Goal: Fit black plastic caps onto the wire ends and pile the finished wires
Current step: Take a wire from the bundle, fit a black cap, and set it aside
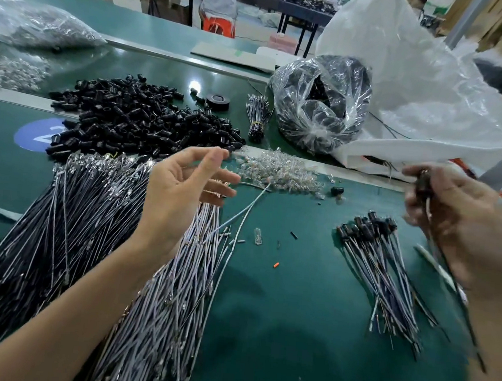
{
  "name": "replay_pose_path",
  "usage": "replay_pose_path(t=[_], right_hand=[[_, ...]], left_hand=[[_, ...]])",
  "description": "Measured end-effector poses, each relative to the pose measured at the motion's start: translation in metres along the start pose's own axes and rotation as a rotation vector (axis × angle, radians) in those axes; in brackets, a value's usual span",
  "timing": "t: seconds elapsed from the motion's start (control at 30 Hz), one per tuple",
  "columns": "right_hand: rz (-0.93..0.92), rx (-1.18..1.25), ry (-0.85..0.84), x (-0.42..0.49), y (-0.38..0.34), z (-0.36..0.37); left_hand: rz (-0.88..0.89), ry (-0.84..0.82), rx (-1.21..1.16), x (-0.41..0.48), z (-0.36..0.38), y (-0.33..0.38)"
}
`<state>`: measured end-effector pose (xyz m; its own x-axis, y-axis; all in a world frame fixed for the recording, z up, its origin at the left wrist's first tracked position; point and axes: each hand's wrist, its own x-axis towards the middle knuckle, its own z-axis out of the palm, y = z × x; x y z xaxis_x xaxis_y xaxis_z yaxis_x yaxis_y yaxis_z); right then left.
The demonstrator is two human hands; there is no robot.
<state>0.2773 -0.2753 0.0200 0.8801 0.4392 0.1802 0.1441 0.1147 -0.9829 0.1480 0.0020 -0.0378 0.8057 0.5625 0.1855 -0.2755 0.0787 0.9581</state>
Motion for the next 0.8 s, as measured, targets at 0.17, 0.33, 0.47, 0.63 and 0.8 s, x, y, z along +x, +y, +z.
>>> replay_pose_path(t=[0.17,0.33,0.47,0.63,0.8], right_hand=[[0.166,-0.858,0.043,0.016,0.015,-0.027],[0.122,-1.36,0.096,0.026,0.035,0.006],[-0.043,-1.237,-0.022,0.028,0.048,0.064],[-0.099,-1.026,-0.145,0.021,0.074,0.128],[-0.251,-0.978,-0.105,0.007,0.091,0.148]], left_hand=[[0.023,0.086,0.28,0.003,-0.004,-0.005],[0.087,0.164,0.344,0.004,-0.005,-0.006],[0.096,0.172,0.501,0.005,-0.007,-0.011],[0.169,0.187,0.695,0.009,-0.022,0.008],[-0.083,0.108,1.341,0.022,-0.078,0.05]])
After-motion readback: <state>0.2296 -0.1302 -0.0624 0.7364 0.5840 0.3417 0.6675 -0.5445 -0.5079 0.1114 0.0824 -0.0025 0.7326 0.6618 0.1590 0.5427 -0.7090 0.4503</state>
